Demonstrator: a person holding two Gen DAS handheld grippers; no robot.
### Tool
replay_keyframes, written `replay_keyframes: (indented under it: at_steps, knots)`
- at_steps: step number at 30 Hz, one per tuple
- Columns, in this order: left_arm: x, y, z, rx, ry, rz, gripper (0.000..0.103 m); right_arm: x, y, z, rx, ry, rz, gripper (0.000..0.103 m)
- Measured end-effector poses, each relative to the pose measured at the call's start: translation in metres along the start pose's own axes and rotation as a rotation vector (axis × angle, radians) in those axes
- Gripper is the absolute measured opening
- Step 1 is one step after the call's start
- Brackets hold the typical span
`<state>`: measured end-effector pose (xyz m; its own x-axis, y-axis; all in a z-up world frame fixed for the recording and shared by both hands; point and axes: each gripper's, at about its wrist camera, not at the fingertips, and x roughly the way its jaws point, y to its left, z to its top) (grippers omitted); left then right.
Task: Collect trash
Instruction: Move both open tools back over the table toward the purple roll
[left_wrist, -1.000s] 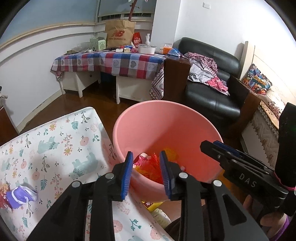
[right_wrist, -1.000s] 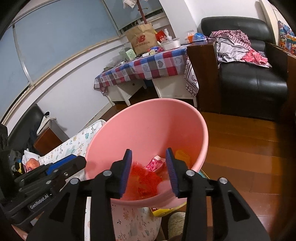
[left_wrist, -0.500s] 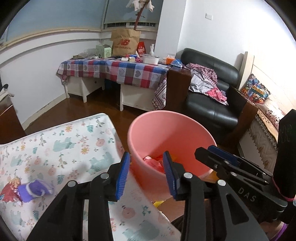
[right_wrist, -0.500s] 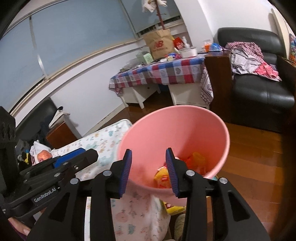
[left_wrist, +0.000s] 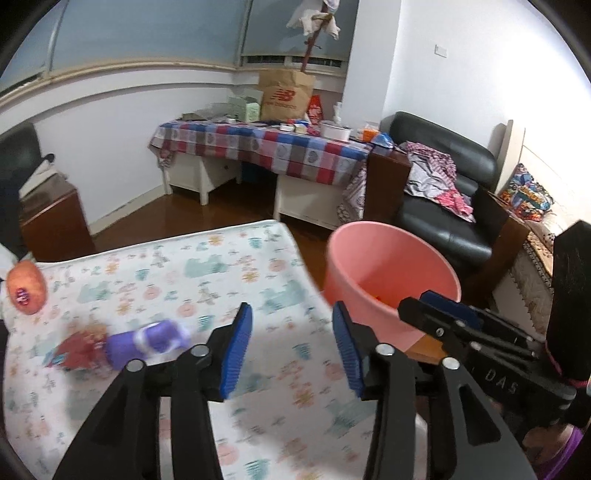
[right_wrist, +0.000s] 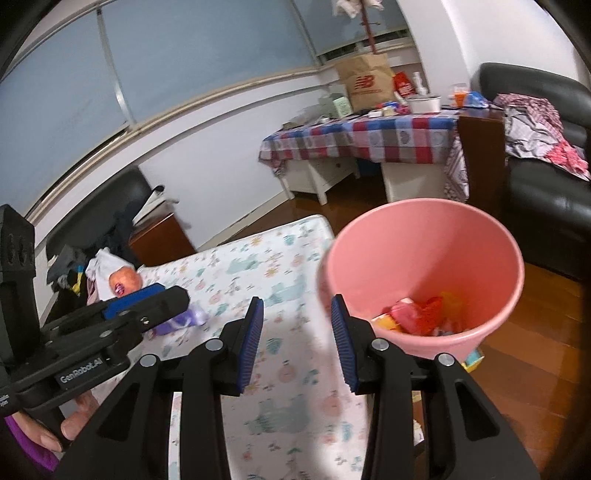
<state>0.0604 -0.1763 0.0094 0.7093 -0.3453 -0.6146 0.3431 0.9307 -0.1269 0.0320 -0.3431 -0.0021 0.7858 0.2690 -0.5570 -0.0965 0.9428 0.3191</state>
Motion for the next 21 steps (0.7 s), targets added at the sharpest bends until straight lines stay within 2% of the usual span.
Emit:
replay_keyframes:
  at_steps: [9, 17, 21]
  knots:
    - [-0.034, 0.07, -0.028, -0.01, -0.004, 0.125, 0.053, 0.021, 0.043, -0.009, -0.078, 0.074, 0.057, 0.039]
    - [-0.045, 0.151, -0.054, -0.06, 0.065, 0.244, 0.053, 0.041, 0.062, -0.017, -0.09, 0.141, 0.092, 0.039]
    - [-0.043, 0.178, -0.061, -0.049, 0.1, 0.252, 0.053, 0.053, 0.068, -0.02, -0.082, 0.178, 0.11, 0.039]
